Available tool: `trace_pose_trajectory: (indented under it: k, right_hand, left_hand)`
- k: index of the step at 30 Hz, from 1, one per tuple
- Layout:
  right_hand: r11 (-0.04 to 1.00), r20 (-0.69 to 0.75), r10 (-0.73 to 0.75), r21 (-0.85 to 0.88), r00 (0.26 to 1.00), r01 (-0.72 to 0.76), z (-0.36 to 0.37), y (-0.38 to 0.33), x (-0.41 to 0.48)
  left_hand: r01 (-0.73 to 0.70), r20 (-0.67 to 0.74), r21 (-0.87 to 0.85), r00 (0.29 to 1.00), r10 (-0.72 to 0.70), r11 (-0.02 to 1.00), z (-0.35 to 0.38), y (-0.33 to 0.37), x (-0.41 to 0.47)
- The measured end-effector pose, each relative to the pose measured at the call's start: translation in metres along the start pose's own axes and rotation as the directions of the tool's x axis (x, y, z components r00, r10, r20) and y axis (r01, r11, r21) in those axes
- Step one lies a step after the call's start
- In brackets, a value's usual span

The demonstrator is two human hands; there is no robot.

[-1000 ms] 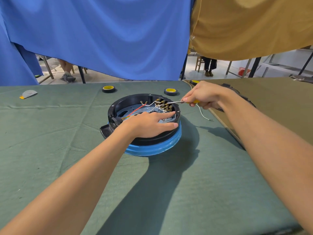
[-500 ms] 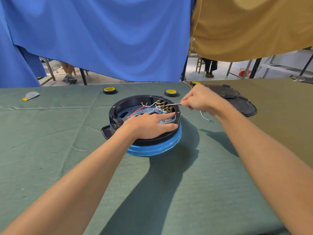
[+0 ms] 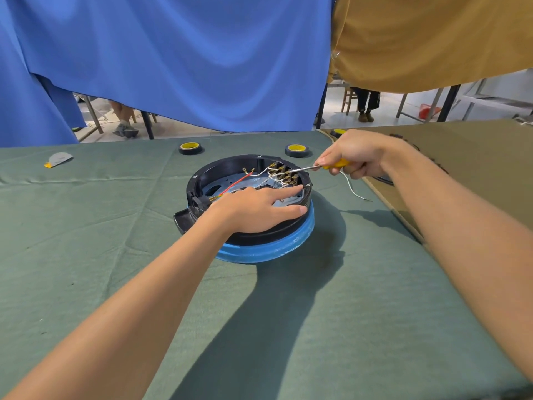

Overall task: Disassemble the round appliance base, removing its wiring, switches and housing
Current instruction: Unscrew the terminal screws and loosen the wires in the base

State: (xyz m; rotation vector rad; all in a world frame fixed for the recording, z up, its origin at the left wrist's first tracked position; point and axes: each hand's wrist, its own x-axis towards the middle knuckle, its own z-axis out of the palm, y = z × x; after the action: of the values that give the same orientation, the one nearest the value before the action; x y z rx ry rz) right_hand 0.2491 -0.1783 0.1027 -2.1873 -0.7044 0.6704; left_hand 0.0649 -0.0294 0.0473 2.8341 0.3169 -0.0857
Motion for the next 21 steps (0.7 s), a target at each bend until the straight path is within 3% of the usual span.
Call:
trace_pose_trajectory:
  k: [3,6,12,21]
  right_hand:
    - [0.976,-0.232,-0.179,-0.160,0.956,0.144,0.025,0.007,-0.020]
    - [0.902,-0.340,-0.322,-0.393,0.884,0.177,0.054,0.010,-0.042]
    - [0.819,-0.406,-0.371,-0.567,0.835,0.088,0.084,0.006,-0.044]
    - [0.771,-0.497,-0.460,-0.634,0.736,0.054,0.102,0.016,-0.047]
  left_hand:
    - [-0.008,-0.014,-0.001,1.000,0.008,1.000,0.001,-0.001,0.001]
    - [-0.013,-0.023,-0.001,1.000,0.013,1.000,0.002,0.000,0.001]
    - [0.003,-0.025,0.040,1.000,-0.002,0.999,0.003,0.002,0.000]
    - [-0.020,-0.007,0.035,1.000,0.021,0.999,0.003,0.000,0.002]
